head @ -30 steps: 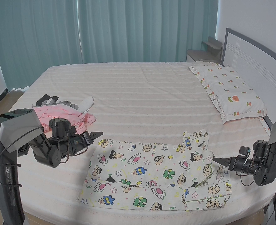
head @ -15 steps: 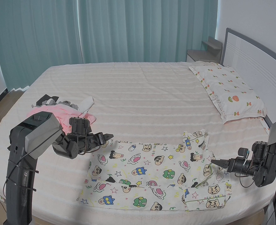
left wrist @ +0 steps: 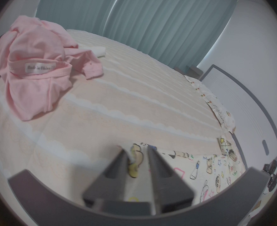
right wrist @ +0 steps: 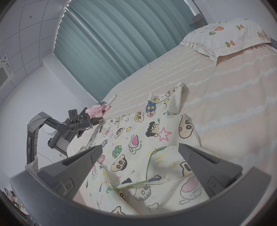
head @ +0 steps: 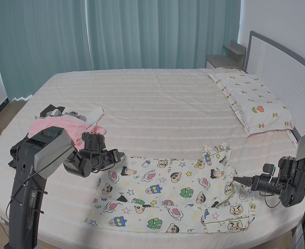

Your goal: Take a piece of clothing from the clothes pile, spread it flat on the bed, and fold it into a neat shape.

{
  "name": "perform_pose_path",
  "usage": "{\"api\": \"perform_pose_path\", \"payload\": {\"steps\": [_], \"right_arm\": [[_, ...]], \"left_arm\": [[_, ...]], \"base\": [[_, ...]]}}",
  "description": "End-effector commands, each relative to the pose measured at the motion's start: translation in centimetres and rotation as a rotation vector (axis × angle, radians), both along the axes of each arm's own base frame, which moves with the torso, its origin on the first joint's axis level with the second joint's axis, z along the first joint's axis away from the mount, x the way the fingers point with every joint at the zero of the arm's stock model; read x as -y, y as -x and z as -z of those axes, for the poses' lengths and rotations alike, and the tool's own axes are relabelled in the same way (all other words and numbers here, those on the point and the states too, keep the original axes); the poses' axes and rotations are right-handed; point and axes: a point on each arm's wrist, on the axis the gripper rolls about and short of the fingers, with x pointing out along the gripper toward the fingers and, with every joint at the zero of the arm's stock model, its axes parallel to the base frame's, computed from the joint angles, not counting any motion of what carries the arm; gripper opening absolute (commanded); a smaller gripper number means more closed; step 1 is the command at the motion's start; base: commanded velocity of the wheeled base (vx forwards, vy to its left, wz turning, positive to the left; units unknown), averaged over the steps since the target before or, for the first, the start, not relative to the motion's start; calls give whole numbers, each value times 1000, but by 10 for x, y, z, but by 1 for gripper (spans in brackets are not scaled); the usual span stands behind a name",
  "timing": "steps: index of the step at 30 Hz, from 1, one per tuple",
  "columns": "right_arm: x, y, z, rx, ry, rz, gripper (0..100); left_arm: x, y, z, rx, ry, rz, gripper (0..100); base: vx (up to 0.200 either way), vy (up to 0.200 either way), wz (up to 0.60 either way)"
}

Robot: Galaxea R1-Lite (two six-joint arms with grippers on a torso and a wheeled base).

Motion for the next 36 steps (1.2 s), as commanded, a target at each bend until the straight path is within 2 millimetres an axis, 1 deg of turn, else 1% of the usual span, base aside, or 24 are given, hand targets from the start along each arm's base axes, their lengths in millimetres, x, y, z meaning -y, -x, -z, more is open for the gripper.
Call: {"api": "perform_pose_path", "payload": {"steps": [1,5,8,9,12,13,14,17,18,20,21,22,26,27,28,32,36], "right_arm": [[0,-1,-2,18,3,1,100],[1,-1,-2,21,7,7,100],[3,-7,-4,39,22,46,100],[4,-9,-5,47,28,55,100],[5,-26,-10,93,63,154,100],[4,-27,-10,95,61,162,100],[-1,-42,-15,117,43,212,100],[-2,-66,-19,109,48,264,100],[-2,-72,-20,95,49,265,100],[0,-89,-23,43,55,272,100],[0,-89,-23,43,55,272,100],[0,-105,-24,15,59,274,100],[-4,-138,-14,-40,85,294,100],[-4,-138,-14,-40,85,294,100],[-8,-150,-6,-57,100,306,100],[-17,-162,6,-90,107,286,100],[-34,-170,16,-148,118,247,100]], "left_arm": [[-4,-5,4,4,-20,-42,0],[-7,-6,5,6,-39,-84,0],[-8,-7,3,20,-56,-119,0],[-8,-7,3,20,-60,-124,0],[-9,-7,2,27,-80,-163,0],[-9,-7,2,29,-81,-166,0],[-10,-7,2,38,-86,-180,0],[-9,-8,-1,64,-90,-198,0],[-9,-9,-2,69,-92,-202,0],[-9,-9,-3,77,-95,-215,0],[-9,-9,-3,77,-95,-215,0],[-10,-8,-2,73,-97,-218,0],[-9,-6,0,61,-97,-225,0],[-9,-6,0,61,-97,-225,0],[-10,-5,1,55,-97,-225,0],[-10,-3,1,52,-97,-226,0],[-10,-2,2,46,-99,-226,0]], "base": [[0,0,0],[0,0,0],[0,0,0],[0,0,0],[0,0,0],[0,0,0],[0,0,0],[0,0,0],[0,0,0],[0,0,0],[0,0,0],[0,0,0],[0,0,0],[0,0,0],[0,0,0],[0,0,0],[0,0,0]]}}
